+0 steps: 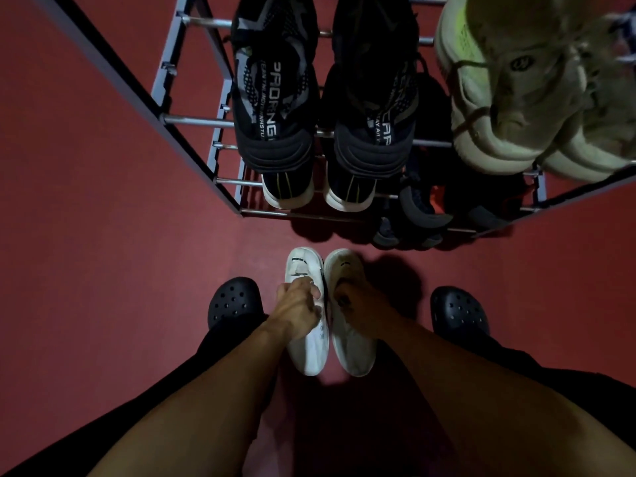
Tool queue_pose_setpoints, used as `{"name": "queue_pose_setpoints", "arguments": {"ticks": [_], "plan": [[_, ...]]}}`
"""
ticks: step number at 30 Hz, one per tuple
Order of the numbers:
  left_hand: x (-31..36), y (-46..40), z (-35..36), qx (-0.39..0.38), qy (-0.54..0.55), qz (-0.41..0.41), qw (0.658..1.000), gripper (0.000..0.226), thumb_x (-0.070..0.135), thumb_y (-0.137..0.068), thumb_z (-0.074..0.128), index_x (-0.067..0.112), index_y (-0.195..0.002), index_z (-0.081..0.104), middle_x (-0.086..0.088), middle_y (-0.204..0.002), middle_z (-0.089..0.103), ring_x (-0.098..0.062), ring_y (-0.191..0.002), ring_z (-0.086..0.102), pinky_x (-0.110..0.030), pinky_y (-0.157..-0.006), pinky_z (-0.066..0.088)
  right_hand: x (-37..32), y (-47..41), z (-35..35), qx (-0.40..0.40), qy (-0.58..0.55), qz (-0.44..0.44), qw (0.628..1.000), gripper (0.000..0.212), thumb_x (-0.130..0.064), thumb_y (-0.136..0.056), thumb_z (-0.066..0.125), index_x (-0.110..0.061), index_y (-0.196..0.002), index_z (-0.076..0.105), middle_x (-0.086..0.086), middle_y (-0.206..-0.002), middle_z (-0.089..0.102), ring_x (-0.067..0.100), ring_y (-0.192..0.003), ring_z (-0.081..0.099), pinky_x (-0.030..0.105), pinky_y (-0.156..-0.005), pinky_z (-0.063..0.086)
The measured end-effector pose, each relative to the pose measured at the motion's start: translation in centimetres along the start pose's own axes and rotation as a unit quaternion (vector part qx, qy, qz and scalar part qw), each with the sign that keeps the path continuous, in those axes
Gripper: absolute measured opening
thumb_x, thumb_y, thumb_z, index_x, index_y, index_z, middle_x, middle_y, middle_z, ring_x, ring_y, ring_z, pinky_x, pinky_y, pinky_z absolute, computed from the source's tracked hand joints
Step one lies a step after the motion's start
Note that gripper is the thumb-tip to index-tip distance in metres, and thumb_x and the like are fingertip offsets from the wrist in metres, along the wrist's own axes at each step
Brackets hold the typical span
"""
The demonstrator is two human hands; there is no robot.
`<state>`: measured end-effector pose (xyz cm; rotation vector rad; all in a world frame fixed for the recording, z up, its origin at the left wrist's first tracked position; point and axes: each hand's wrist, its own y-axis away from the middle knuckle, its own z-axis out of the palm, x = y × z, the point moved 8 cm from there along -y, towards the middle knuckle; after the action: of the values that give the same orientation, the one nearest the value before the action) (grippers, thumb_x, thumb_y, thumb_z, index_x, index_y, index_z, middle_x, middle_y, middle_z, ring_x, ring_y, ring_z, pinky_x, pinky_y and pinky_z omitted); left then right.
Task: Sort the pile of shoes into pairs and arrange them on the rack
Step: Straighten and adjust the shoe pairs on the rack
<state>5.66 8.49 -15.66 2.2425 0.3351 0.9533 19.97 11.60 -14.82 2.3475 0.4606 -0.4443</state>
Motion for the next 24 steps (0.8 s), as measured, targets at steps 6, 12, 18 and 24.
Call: {"name": "queue_pose_setpoints", "arguments": {"ticks": [6,12,18,24], "plan": [[0.2,0.4,-1.1,-0.026,0.021,0.048,0.998,0.031,-0.002,-0.083,0.062,0.011,-0.111,0.061,0.000,-0.083,0.052,-0.017,-0.086,0.050,-0.036,-0.084,0.054,-2.1,-0.3,0.4,-0.049,0.041,-0.063,0.996,0.019,-0.020,-0.088,0.054,-0.016,-0.106,0.052,0.005,-0.113,0.054,0.029,-0.102,0.056,0.037,-0.077,0.046],[-0.7,0.8,0.2,-0.068,0.052,0.033,0.996,0.031,0.000,-0.092,0.059,0.017,-0.117,0.049,0.006,-0.076,0.042,-0.015,-0.066,0.046,-0.030,-0.066,0.046,-1.7,-1.7,1.8,-0.092,0.062,-0.044,0.993,0.045,-0.020,-0.087,0.060,-0.009,-0.129,0.047,0.011,-0.129,0.052,0.031,-0.113,0.057,0.032,-0.076,0.044],[-0.8,0.7,-0.4,-0.066,0.028,0.028,0.997,0.029,0.013,-0.095,0.065,0.020,-0.120,0.052,-0.004,-0.077,0.057,-0.018,-0.075,0.056,-0.031,-0.071,0.052,0.6,-1.1,1.4,-0.125,0.070,-0.005,0.990,0.046,-0.033,-0.088,0.055,-0.037,-0.132,0.040,0.007,-0.130,0.052,0.035,-0.106,0.060,0.035,-0.078,0.044],[0.5,1.2,-0.5,-0.055,-0.002,0.052,0.997,0.027,0.010,-0.095,0.061,0.013,-0.121,0.054,-0.004,-0.068,0.050,-0.021,-0.065,0.047,-0.028,-0.063,0.041,0.7,-0.9,1.0,-0.126,0.055,-0.025,0.990,0.054,-0.048,-0.083,0.033,-0.037,-0.133,0.050,0.004,-0.114,0.060,0.034,-0.107,0.059,0.023,-0.075,0.036]]}}
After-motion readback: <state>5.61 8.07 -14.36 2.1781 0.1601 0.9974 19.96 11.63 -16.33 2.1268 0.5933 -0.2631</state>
